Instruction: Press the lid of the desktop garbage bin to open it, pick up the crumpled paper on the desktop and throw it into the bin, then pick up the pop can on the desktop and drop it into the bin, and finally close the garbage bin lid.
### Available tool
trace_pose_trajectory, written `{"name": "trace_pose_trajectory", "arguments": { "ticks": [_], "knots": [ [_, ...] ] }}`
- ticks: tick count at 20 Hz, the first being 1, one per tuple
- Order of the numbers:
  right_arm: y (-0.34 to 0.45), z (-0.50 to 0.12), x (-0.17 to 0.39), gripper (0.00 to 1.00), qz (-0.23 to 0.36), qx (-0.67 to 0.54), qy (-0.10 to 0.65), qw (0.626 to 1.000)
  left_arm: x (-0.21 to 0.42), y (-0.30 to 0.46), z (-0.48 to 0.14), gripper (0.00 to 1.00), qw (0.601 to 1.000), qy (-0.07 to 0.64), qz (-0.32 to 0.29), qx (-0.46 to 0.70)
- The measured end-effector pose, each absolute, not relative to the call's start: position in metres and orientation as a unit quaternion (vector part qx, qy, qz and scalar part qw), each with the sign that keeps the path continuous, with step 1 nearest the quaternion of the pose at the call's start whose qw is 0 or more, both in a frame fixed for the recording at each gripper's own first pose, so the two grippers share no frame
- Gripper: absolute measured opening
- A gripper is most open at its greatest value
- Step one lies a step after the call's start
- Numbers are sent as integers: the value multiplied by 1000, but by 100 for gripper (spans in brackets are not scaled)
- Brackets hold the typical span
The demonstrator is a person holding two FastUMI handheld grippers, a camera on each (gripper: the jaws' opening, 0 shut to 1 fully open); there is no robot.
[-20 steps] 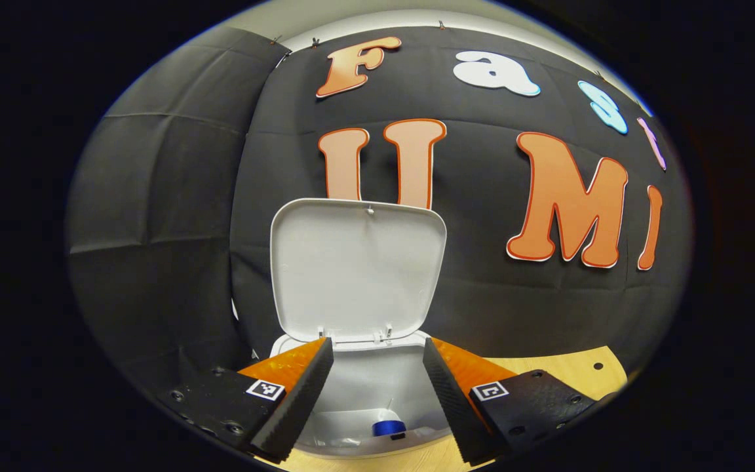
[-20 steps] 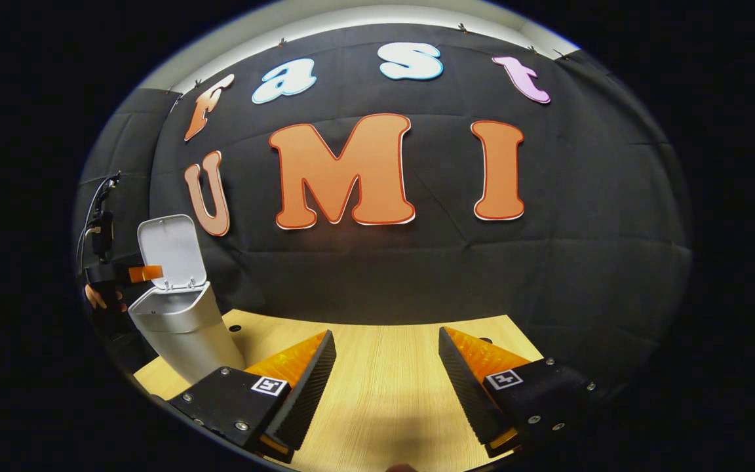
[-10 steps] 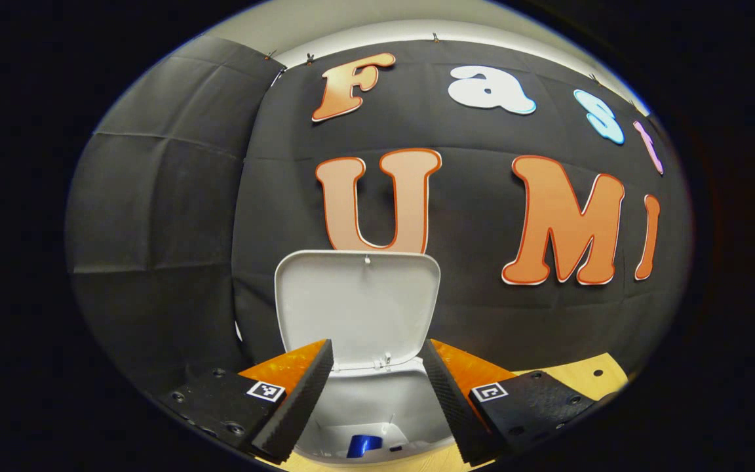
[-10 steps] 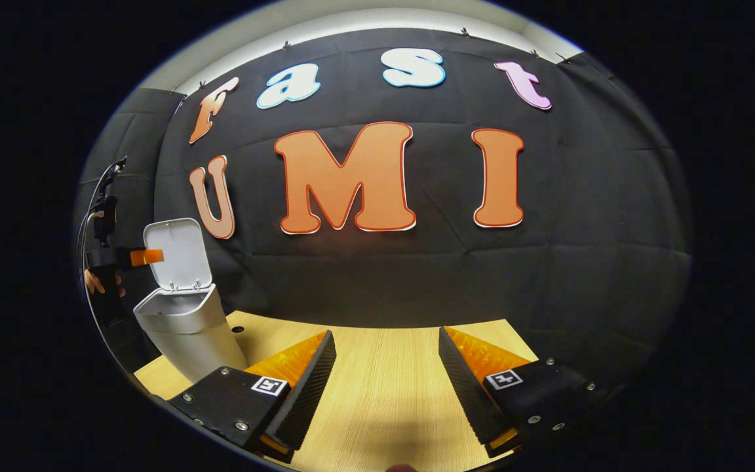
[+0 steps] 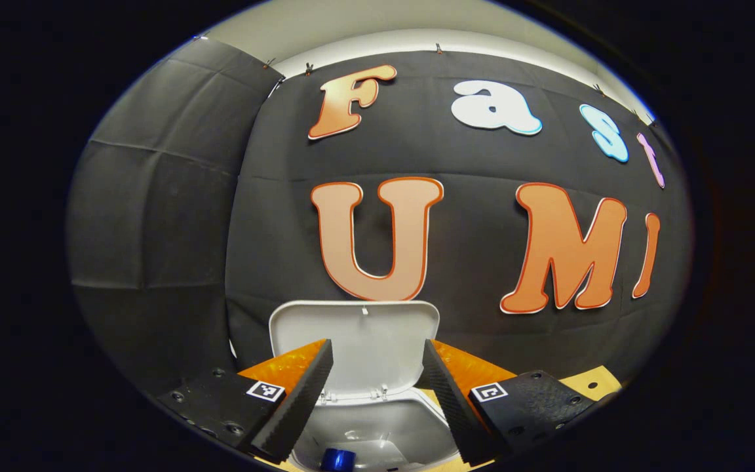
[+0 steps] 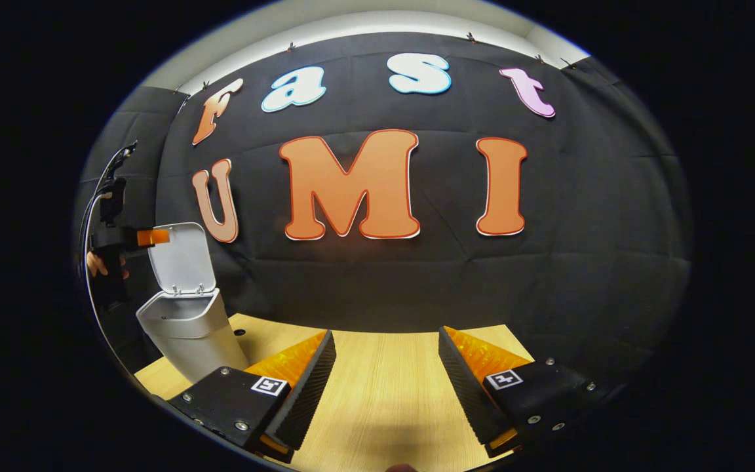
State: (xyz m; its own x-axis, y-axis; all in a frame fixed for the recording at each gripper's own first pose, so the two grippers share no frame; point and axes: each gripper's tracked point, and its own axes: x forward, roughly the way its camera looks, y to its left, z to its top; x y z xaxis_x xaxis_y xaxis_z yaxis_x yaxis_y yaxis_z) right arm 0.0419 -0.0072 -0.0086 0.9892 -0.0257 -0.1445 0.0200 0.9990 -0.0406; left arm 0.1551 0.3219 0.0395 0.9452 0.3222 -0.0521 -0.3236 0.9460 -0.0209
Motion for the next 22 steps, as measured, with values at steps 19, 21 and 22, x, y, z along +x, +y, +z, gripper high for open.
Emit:
{"name": "trace_pose_trajectory", "arguments": {
  "ticks": [19, 21, 22],
  "knots": [
    [51, 14, 46, 94, 20, -31, 53, 998, 259, 365, 61, 87, 988, 54, 143, 5],
    [51, 13, 44, 94, 22, -34, 53, 998, 265, 367, 62, 87, 988, 53, 145, 13],
    [50, 12, 44, 94, 22, -35, 54, 998, 264, 366, 56, 87, 987, 63, 145, 11]
  ]
}}
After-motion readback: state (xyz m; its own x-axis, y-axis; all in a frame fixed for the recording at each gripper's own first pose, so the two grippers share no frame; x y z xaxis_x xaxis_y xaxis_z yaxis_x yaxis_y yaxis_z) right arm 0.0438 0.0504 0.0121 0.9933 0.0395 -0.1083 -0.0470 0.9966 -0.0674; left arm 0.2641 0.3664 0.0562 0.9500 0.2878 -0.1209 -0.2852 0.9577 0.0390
